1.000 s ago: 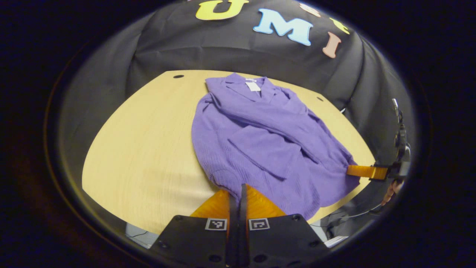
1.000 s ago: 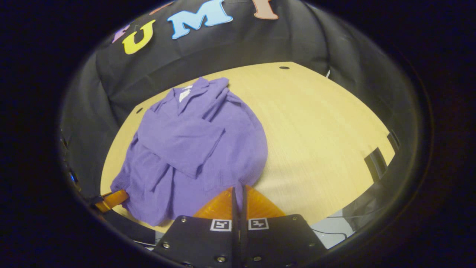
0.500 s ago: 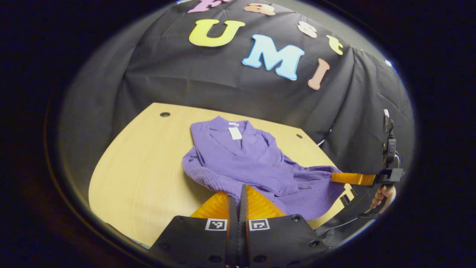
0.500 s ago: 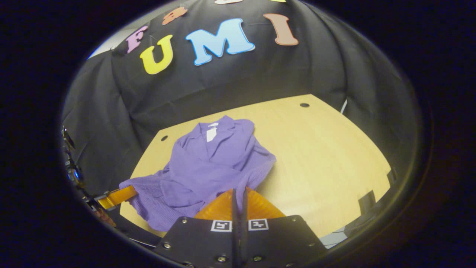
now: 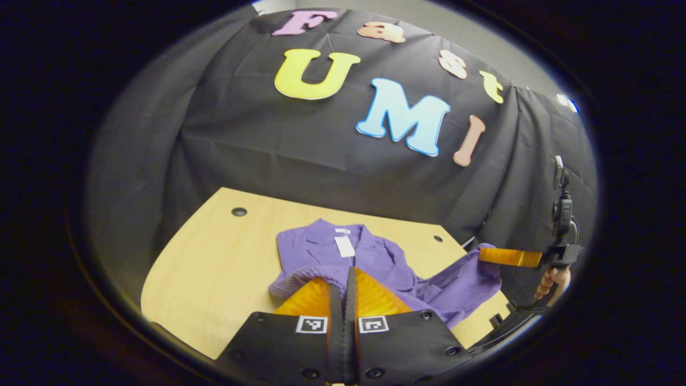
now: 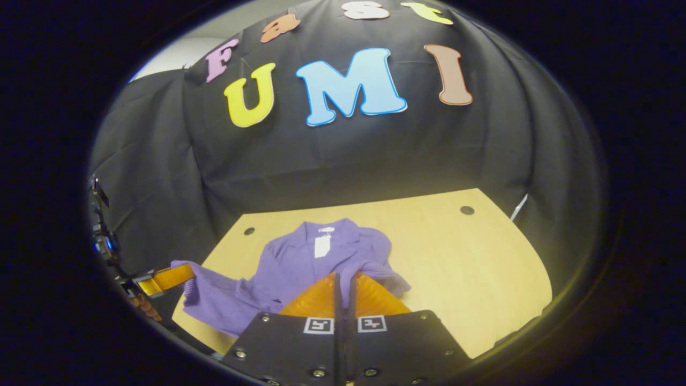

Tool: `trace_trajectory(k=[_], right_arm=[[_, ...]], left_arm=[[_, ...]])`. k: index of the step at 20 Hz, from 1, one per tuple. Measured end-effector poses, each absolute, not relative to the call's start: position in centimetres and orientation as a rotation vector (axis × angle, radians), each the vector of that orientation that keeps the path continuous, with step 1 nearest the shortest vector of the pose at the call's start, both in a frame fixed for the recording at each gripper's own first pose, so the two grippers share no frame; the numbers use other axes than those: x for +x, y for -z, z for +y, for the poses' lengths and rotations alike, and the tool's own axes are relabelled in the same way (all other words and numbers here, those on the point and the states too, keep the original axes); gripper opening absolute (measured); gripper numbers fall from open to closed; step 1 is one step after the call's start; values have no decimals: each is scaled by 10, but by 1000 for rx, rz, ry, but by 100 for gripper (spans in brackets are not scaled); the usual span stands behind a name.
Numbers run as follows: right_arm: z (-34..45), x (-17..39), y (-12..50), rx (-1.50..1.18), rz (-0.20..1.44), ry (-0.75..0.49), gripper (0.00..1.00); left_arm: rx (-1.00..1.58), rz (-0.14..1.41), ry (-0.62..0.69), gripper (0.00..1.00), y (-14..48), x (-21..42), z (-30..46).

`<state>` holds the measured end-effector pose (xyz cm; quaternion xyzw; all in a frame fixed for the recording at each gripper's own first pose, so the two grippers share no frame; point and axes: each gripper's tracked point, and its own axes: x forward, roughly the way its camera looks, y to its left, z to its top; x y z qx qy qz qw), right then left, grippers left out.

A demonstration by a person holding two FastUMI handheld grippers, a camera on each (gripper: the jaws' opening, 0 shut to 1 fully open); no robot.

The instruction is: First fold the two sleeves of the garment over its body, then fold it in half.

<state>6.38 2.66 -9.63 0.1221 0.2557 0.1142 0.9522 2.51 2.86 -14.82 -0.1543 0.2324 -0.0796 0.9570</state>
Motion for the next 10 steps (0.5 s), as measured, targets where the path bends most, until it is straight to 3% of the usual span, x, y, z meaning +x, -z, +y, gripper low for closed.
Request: trace_trajectory(k=[10], right_arm=[[4,230,120,312,504,-231,2]], left_arm=[[-166,357,54,7,161,212,44]])
